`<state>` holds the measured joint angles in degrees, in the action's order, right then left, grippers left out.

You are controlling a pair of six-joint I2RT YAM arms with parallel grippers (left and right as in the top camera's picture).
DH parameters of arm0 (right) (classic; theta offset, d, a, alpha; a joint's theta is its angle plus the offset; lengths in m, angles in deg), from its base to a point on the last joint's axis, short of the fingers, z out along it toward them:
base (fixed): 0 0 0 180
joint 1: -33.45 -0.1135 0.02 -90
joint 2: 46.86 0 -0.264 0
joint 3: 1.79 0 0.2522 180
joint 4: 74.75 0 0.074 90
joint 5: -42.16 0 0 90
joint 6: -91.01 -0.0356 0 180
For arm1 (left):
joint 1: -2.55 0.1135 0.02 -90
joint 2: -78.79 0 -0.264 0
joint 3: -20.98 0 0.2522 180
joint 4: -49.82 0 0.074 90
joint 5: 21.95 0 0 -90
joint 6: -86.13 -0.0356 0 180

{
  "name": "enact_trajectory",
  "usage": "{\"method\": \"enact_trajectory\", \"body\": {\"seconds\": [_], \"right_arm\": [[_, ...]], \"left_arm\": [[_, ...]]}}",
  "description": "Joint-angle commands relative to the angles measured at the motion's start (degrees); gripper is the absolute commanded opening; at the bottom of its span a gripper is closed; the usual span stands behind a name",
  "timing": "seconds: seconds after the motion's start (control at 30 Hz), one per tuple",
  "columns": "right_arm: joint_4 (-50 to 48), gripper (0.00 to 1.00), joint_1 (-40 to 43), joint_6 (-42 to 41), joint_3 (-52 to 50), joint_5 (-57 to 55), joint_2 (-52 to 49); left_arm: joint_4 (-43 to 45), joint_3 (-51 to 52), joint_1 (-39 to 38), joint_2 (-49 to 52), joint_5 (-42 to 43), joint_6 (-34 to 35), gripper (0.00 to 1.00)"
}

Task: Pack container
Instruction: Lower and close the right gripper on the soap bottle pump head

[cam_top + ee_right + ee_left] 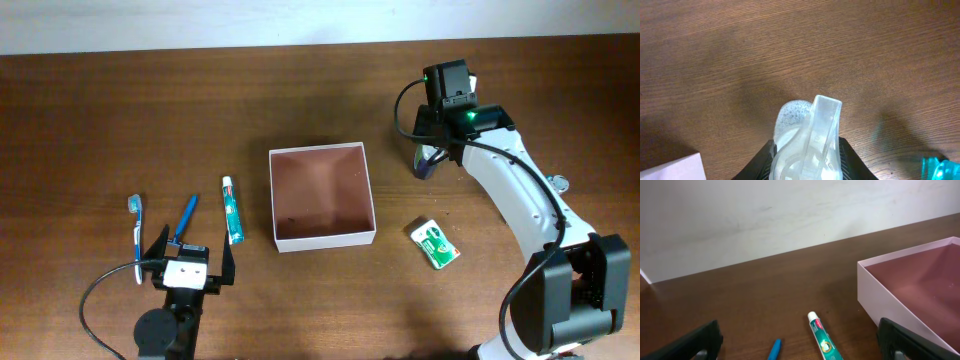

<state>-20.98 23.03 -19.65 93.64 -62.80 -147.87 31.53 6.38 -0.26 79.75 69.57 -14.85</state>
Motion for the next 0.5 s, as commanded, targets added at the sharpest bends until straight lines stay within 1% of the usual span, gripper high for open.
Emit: {"method": "enact_trajectory", "body": {"seconds": [0.0,0.13,0.3,0.47], "right_arm": [[0.2,0.25,0.31,2.51,1.11,0.17,0.35],[0.22,0.23,0.24,2.89,1.7,0.2,2.34],[0.48,0.23,0.2,3.39,1.92,0.2,6.27],[1.57,0.23,-2.54,6.95,1.92,0.79,12.31]], "left_arm": [[-0.02,0.33,0.35,-0.17,0.63,-0.9,0.99],[-0.02,0.33,0.35,-0.17,0.63,-0.9,0.99],[-0.02,0.33,0.37,-0.17,0.63,-0.9,0.99],[-0.02,0.33,0.35,-0.17,0.63,-0.9,0.99]]}}
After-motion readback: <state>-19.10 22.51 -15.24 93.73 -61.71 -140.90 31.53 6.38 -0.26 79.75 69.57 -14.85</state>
